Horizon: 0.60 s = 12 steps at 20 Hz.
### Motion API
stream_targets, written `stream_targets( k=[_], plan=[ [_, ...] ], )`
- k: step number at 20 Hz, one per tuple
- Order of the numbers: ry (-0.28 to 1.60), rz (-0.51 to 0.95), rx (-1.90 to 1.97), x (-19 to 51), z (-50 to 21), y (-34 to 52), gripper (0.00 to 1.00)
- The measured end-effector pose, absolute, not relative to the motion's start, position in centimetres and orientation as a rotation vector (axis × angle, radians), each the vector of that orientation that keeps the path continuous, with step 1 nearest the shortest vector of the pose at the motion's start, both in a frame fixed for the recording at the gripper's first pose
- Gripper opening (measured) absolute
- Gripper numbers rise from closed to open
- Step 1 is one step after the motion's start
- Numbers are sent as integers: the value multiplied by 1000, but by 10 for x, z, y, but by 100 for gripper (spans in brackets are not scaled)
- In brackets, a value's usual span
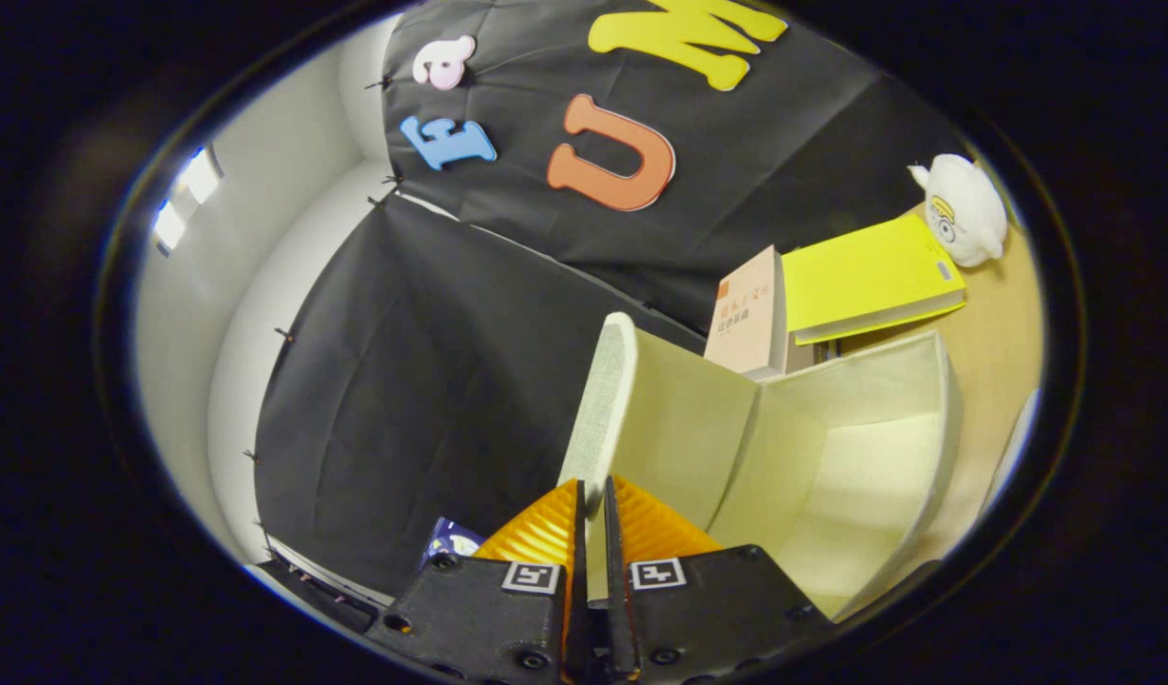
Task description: Open the storage box then place both shoes into the box .Put the left shoe in first, then the right shoe, with the right side of both shoes facing outward in a uniform manner.
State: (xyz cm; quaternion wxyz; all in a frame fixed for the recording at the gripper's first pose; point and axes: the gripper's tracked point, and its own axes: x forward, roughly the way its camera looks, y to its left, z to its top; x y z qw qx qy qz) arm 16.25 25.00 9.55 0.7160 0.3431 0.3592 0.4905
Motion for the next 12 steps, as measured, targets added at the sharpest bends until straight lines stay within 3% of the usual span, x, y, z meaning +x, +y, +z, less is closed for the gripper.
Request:
stream_targets(
  k=[6, 8, 12],
  plan=[
    [824, 1069, 675, 156, 94, 321, 14],
    [840, 1048, 649, 154, 87, 336, 23],
    [837, 1004, 592, 151, 72, 347, 68]
  ],
)
